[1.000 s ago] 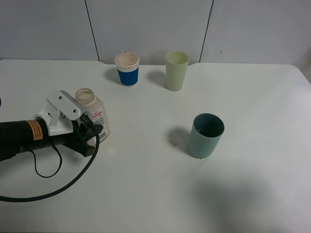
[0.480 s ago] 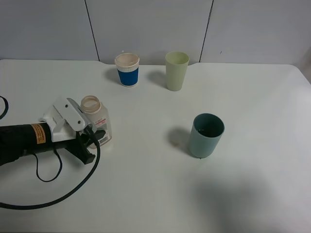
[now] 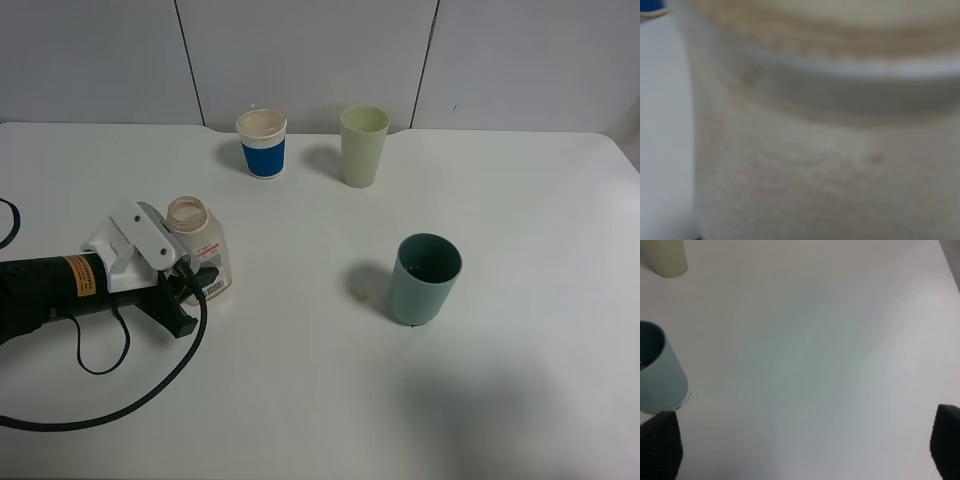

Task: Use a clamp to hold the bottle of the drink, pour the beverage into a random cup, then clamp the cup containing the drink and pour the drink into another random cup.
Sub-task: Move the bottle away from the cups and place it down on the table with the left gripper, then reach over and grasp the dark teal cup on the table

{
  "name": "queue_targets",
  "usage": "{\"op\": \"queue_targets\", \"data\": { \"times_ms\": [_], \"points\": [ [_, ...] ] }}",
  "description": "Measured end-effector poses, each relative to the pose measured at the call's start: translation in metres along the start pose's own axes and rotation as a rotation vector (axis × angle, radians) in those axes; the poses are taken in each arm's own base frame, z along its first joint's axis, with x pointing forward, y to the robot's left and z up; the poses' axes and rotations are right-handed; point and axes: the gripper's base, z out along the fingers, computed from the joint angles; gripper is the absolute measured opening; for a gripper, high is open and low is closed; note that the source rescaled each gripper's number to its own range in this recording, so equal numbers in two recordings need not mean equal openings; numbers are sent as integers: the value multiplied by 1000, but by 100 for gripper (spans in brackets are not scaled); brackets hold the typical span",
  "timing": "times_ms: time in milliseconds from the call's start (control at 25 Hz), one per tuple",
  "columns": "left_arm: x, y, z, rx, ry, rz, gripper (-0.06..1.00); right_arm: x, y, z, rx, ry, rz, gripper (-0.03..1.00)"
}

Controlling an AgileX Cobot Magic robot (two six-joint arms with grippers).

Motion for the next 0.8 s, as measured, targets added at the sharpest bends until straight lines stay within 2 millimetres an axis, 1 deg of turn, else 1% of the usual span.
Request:
{"op": "queue_targets", "data": {
  "times_ms": [240, 280, 320, 360, 480, 520, 560, 640, 800],
  "points": [
    [0, 0, 0, 0, 0, 0, 6, 0, 0, 0, 0, 0, 0, 100],
    [0, 0, 0, 0, 0, 0, 9, 0, 0, 0, 0, 0, 0, 100],
    [0, 0, 0, 0, 0, 1, 16, 0, 0, 0, 0, 0, 0, 100],
    [0, 0, 0, -1, 3, 3, 29, 0, 0, 0, 0, 0, 0, 100],
    [2, 0, 0, 0, 18, 5, 74, 0, 0, 0, 0, 0, 0, 100],
    [3, 0, 0, 0, 21, 4, 85, 0, 0, 0, 0, 0, 0, 100],
    [3, 0, 0, -1, 22, 3, 91, 0, 0, 0, 0, 0, 0, 100],
    [3, 0, 0, -1, 24, 3, 97, 0, 0, 0, 0, 0, 0, 100],
    [3, 0, 0, -1, 24, -3, 99, 0, 0, 0, 0, 0, 0, 100]
  ]
}}
